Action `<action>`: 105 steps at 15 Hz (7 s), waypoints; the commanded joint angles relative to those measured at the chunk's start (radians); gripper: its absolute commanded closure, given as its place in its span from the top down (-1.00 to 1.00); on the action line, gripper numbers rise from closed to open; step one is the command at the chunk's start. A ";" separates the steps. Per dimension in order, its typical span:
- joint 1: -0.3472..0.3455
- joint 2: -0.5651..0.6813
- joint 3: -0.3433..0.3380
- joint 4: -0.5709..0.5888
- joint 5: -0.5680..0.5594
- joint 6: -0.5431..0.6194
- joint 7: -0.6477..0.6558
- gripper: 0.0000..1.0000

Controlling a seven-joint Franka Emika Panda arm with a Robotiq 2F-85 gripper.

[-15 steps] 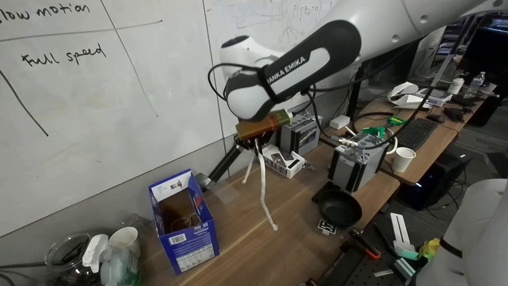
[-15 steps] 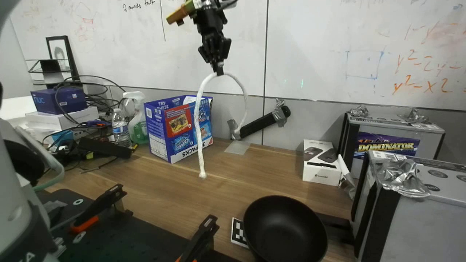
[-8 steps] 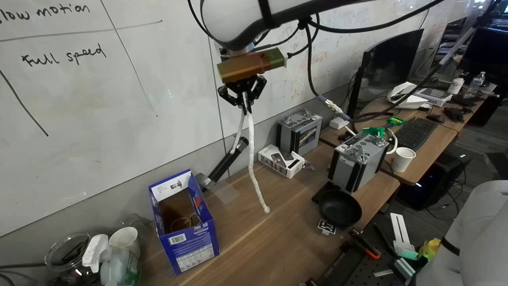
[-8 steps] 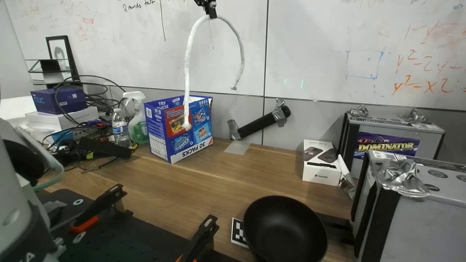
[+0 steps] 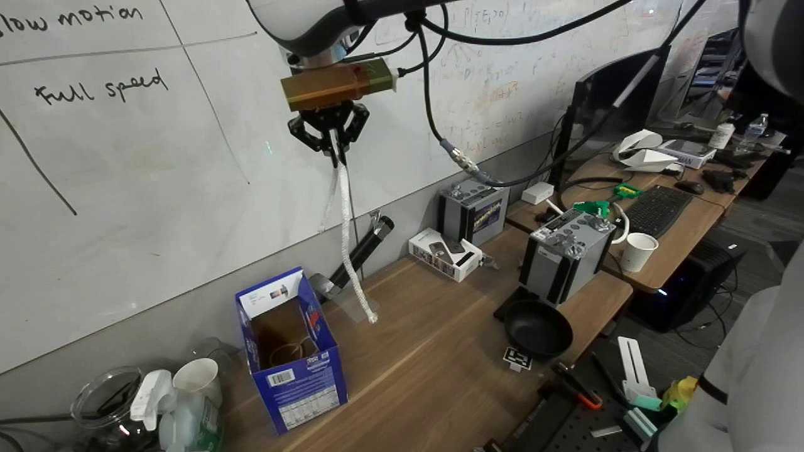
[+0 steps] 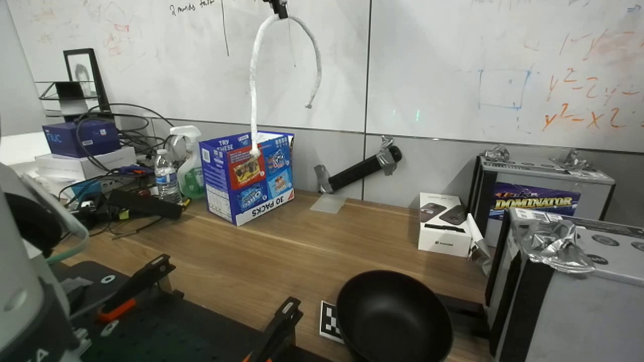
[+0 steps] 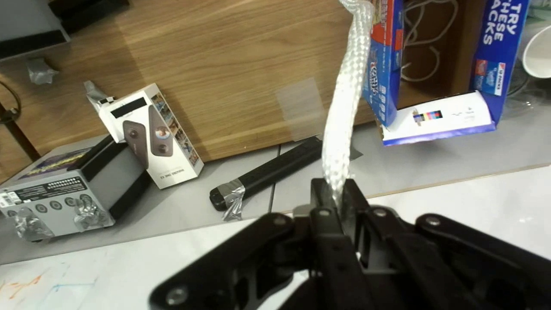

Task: Put the right and left ropes in the box

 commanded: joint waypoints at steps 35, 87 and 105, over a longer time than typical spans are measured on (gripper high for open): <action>0.057 0.203 0.099 0.247 0.207 -0.064 -0.177 -0.88; 0.022 0.067 0.024 -0.160 0.266 -0.093 -0.413 1.00; 0.045 -0.857 0.027 -1.000 0.266 -0.019 -0.341 1.00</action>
